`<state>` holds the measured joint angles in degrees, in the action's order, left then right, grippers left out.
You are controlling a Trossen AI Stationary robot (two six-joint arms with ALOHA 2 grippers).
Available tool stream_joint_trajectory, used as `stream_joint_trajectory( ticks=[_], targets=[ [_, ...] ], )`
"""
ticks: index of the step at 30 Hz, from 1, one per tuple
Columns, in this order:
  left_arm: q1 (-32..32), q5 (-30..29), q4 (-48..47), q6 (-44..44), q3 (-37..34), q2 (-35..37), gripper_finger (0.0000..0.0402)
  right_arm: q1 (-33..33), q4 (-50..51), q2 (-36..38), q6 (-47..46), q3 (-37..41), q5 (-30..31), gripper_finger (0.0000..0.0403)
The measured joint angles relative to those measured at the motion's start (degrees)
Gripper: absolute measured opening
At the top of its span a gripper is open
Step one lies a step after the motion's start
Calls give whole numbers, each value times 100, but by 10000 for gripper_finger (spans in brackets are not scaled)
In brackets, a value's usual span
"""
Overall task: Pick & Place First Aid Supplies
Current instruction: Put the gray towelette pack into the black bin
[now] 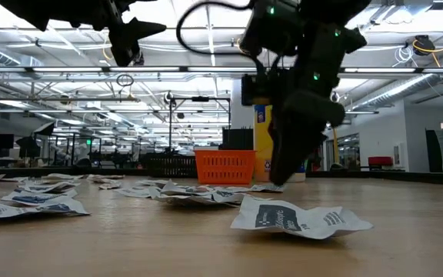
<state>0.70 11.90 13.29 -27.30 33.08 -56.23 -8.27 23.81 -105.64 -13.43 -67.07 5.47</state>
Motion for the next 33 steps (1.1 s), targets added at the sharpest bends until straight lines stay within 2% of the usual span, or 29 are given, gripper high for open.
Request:
stream_joint_trajectory(
  ticks=[4, 7, 14, 16, 21, 27, 33],
  targets=[
    [-69, -4, 29, -4, 0, 0, 209, 2, -71, -198, -95, -6, 25, 221],
    [-111, -4, 32, -4, 0, 0, 209, 1, -93, -234, -92, -9, 18, 192],
    [-152, -4, 31, -27, 0, 0, 209, -2, -127, -246, -64, -7, 28, 43],
    [-152, -5, 27, -25, 0, 0, 209, 0, -124, -246, -80, -7, 35, 15],
    [-152, -7, 25, 128, 0, 0, 209, 0, -92, 17, -433, 20, 29, 11],
    [-148, -54, 25, 451, 0, 0, 209, -123, -841, 700, -261, 7, 24, 5],
    [-169, -196, 15, 866, 0, 0, 209, -160, -1967, 1137, 105, 2, -660, 3]
  ],
)
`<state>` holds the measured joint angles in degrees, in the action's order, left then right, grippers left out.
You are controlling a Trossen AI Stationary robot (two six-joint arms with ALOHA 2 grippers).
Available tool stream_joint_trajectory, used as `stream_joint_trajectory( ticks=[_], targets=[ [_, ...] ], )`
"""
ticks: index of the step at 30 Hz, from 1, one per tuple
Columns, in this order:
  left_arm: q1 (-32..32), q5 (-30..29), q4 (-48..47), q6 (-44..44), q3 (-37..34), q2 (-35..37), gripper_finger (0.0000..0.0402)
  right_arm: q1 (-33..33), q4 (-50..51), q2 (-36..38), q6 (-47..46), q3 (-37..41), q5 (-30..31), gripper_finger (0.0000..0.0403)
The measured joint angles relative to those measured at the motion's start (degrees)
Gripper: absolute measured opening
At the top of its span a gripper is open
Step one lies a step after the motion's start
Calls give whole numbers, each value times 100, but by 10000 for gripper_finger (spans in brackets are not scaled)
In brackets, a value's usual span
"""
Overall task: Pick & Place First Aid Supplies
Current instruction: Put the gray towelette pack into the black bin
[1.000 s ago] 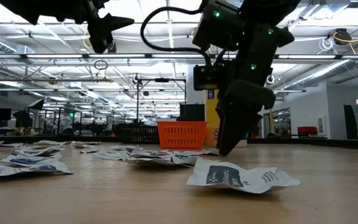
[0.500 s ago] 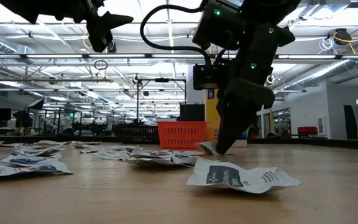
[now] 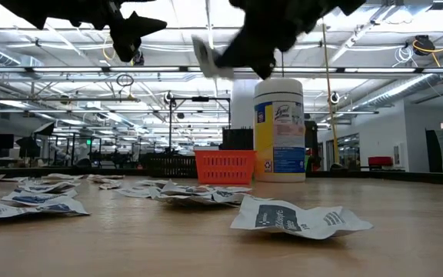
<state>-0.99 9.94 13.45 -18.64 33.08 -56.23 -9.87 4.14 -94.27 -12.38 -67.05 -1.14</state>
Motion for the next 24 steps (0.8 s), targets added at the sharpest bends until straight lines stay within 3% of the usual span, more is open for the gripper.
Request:
stream_joint_trajectory(
  ticks=[6, 16, 24],
  targets=[
    [-125, 168, -66, 575, 138, -265, 209, 7, -432, 4, 4, 4, -435, 2],
    [-433, 479, -33, 1312, 770, -1286, 209, 7, -754, 5, 111, 4, -1262, 1],
    [-804, 501, -199, 1561, 1142, -1827, 209, 4, -776, 5, 113, 4, -1415, 1]
  ],
)
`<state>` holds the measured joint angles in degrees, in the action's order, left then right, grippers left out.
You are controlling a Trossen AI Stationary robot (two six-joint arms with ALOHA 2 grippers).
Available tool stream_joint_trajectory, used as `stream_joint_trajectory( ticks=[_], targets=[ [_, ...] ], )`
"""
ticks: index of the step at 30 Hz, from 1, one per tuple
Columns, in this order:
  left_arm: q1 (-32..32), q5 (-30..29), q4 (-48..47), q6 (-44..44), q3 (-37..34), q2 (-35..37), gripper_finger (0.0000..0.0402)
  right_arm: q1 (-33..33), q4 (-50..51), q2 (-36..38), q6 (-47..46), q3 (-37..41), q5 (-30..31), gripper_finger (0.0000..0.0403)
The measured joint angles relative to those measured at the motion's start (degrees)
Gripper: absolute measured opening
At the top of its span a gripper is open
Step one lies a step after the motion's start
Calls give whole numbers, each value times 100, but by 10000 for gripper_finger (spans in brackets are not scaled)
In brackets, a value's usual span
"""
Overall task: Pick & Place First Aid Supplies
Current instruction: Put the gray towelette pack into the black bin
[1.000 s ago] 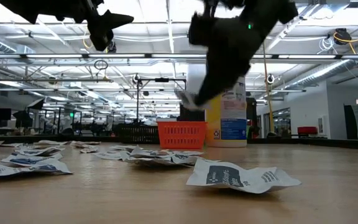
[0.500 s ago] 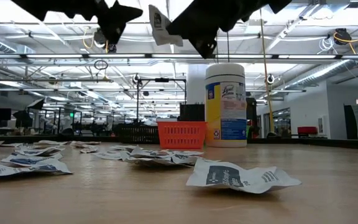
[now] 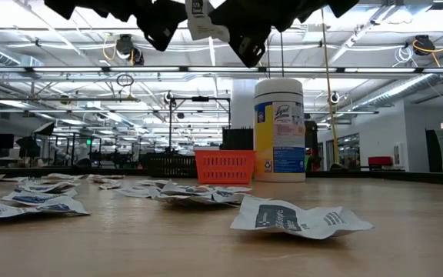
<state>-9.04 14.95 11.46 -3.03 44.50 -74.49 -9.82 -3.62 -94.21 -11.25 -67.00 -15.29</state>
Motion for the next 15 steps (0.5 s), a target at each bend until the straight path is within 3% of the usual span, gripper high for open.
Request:
stream_joint_trajectory(
  ticks=[6, 15],
  targets=[
    [-259, -25, 46, -30, 38, -254, 209, 0, -10, 0, 0, 0, -6, 1],
    [-472, -767, 292, -173, 41, -487, 209, -2, -312, 2, 9, -2, -28, 3]
  ],
)
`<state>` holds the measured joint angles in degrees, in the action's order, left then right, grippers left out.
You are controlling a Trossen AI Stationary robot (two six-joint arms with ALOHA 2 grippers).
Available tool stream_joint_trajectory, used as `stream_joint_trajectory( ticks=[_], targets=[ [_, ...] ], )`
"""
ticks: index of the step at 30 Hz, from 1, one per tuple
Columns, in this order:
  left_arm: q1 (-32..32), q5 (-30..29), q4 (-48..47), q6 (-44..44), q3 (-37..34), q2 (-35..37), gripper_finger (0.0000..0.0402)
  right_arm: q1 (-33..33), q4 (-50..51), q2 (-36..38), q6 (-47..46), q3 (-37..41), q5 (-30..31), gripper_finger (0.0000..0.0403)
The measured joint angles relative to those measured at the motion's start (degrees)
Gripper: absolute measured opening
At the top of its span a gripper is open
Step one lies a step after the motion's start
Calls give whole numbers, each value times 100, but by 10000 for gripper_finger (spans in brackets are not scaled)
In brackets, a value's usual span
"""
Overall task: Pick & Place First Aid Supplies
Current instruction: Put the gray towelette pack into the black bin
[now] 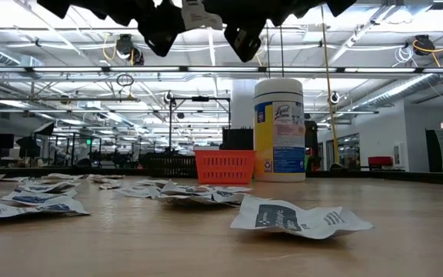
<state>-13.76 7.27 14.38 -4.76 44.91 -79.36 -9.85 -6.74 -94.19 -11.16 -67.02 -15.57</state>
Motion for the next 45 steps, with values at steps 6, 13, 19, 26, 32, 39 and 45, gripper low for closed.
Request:
stream_joint_trajectory(
  ticks=[6, 13, 19, 26, 32, 39, 45],
  targets=[
    [-11, -30, 87, 3, 0, -1, 173, 0, -19, 0, 2, 0, -102, 3],
    [-9, 312, 98, -4, 0, -1, 40, -2, -131, 0, 7, 0, -118, 3],
    [-8, 327, 174, -32, 0, -1, 8, -2, -164, 0, 116, 0, -117, 6],
    [347, 366, 64, -876, -2, -1, 2, 93, 230, 123, 171, 0, 244, 77],
    [798, 393, -681, -2158, 0, 3, 1, 282, 1094, 336, -181, 8, 235, 156],
    [1435, 506, -2219, -3201, 158, 3, 1, 313, 1143, 417, -328, -4, 208, 186],
    [1871, -145, -4452, -3159, 948, 1, 0, 304, 1156, 424, -337, -4, 203, 181]
  ],
)
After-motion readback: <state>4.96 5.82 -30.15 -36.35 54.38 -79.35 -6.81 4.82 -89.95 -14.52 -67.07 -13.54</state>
